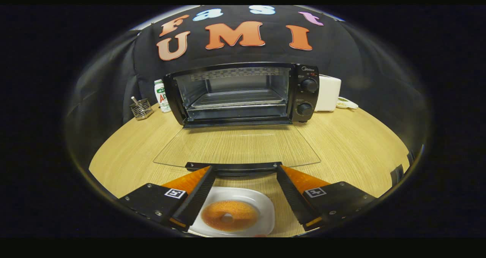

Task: Open the toaster oven, put the food inside, and close the toaster oven door.

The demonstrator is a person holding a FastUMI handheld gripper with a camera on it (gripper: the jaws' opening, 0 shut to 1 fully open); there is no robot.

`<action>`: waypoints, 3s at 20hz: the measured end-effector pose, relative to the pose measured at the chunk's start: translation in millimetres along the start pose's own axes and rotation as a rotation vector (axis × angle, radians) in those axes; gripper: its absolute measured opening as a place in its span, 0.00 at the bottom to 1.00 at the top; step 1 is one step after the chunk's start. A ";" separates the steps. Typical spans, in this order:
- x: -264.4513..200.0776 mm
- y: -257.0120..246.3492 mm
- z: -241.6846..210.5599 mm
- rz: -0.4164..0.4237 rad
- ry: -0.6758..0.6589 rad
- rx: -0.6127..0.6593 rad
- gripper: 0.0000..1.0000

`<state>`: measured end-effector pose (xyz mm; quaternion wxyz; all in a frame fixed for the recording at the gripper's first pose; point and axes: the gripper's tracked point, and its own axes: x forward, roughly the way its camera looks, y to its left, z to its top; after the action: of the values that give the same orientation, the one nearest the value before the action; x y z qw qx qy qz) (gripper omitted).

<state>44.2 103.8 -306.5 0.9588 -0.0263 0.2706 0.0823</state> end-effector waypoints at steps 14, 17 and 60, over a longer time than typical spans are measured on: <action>-52.8 25.1 -48.5 0.029 -0.048 -0.094 0.98; -46.7 22.6 -61.0 0.021 -0.013 -0.084 0.98; 129.4 21.7 174.9 0.202 -0.166 0.683 0.71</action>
<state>239.1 160.4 -225.3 0.9181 0.3291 0.2048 0.0834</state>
